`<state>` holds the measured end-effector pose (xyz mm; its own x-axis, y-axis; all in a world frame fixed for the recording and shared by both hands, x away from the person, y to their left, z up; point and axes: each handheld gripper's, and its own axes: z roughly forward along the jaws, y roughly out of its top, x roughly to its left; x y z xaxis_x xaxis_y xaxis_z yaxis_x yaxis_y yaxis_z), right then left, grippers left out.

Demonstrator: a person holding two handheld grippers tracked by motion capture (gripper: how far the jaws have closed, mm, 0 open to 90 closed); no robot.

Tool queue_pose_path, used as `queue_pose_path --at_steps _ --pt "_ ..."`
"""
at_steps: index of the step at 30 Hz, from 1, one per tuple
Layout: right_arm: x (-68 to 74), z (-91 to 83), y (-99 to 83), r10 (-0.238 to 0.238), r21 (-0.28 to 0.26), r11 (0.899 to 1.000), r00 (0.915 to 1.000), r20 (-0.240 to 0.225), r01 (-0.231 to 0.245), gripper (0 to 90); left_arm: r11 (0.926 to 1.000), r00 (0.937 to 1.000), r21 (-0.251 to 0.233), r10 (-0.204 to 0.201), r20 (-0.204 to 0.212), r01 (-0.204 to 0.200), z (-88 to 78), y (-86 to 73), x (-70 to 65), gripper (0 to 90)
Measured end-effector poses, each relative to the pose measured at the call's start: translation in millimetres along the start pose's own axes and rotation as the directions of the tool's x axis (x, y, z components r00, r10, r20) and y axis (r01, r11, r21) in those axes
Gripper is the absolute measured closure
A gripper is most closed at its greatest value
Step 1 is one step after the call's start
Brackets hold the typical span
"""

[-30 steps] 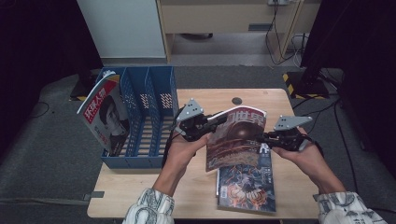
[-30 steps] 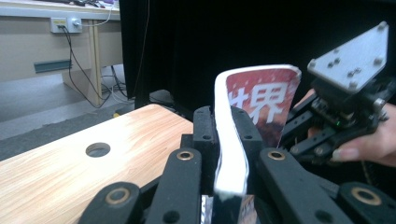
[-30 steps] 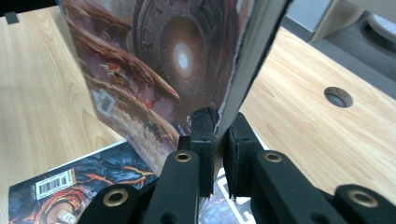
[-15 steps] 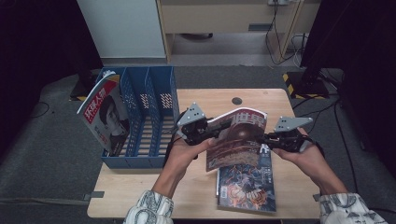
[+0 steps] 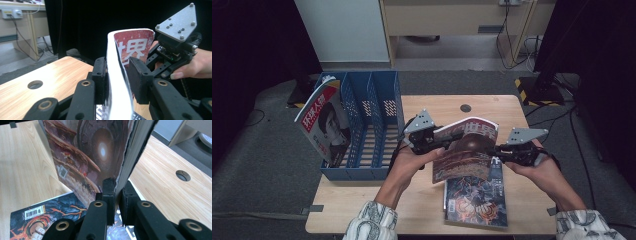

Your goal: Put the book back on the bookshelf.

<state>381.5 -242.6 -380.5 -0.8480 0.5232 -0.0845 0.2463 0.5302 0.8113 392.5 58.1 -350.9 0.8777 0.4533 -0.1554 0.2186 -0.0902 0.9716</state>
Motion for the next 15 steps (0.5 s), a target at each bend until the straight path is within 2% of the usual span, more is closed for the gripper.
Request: queue_pose_path --at_steps 4,6,10,12,15 --pt "0.7 -1.6 -1.0 -0.005 -0.002 1.000 0.9999 -0.011 0.005 83.9 1.0000 0.9998 -0.002 -0.007 0.017 0.007 3.0 -0.5 0.1 67.4" --pt "0.9 -1.9 -1.6 -0.006 -0.007 1.000 0.9999 -0.015 0.006 83.9 1.0000 0.9999 -0.005 -0.005 0.010 0.005 4.1 -0.8 -0.7 67.8" --pt "0.6 -2.0 -2.9 -0.002 -0.010 1.000 0.9999 -0.016 0.001 83.7 0.9995 0.9999 -0.030 -0.011 -0.009 0.010 6.3 -4.5 -2.3 74.4" --pt "-1.1 -2.4 -5.2 0.017 -0.014 1.000 0.9998 -0.014 -0.017 82.7 0.9989 0.9996 -0.041 -0.024 -0.014 0.023 6.4 -6.2 -2.9 79.6" --pt "-3.4 -2.1 -6.9 0.032 -0.018 0.999 0.9995 0.000 -0.032 79.6 0.9989 0.9994 -0.046 0.006 -0.034 -0.008 6.9 -6.9 -8.0 81.7"
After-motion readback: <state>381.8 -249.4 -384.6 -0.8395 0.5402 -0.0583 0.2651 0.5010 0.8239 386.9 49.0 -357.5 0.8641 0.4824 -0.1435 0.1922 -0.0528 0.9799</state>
